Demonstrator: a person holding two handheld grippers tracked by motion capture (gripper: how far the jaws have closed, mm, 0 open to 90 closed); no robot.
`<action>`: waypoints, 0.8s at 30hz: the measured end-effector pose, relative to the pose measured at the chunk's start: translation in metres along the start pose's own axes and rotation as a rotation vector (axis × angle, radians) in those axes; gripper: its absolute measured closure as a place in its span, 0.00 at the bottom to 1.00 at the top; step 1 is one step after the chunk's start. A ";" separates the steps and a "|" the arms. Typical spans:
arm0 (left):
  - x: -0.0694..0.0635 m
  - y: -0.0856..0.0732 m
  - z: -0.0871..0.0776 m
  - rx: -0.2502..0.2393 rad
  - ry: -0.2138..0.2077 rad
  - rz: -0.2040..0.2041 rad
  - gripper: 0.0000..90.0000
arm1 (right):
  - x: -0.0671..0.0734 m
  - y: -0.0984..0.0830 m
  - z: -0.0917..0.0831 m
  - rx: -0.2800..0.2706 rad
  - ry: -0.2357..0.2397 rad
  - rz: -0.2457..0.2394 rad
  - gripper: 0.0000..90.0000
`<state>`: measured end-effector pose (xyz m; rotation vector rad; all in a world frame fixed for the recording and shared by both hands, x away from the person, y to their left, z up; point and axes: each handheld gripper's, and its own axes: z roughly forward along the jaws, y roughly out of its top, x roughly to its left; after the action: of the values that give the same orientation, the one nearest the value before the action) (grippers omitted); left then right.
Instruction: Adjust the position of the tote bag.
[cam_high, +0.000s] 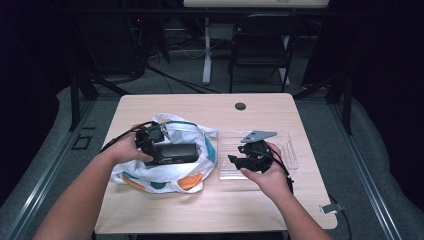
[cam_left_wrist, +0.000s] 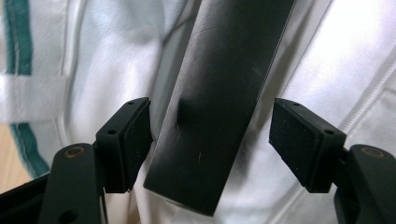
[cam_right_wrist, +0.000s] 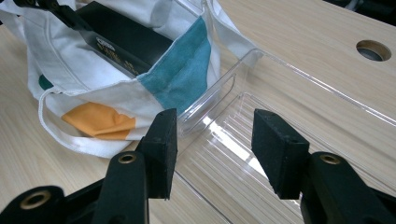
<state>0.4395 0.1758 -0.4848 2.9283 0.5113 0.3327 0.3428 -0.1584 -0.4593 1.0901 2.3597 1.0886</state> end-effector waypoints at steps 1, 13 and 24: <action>-0.001 0.001 0.002 0.004 0.012 0.018 0.33 | 0.000 0.000 0.000 -0.003 0.002 0.002 0.56; -0.003 0.014 0.014 0.035 -0.001 0.085 0.32 | 0.003 -0.002 -0.003 -0.005 0.000 -0.005 0.56; 0.003 0.017 0.027 0.059 -0.036 0.099 0.33 | -0.001 -0.008 -0.013 -0.030 -0.023 0.024 0.56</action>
<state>0.4543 0.1578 -0.5074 3.0171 0.3777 0.2810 0.3324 -0.1694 -0.4572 1.1177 2.3106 1.1099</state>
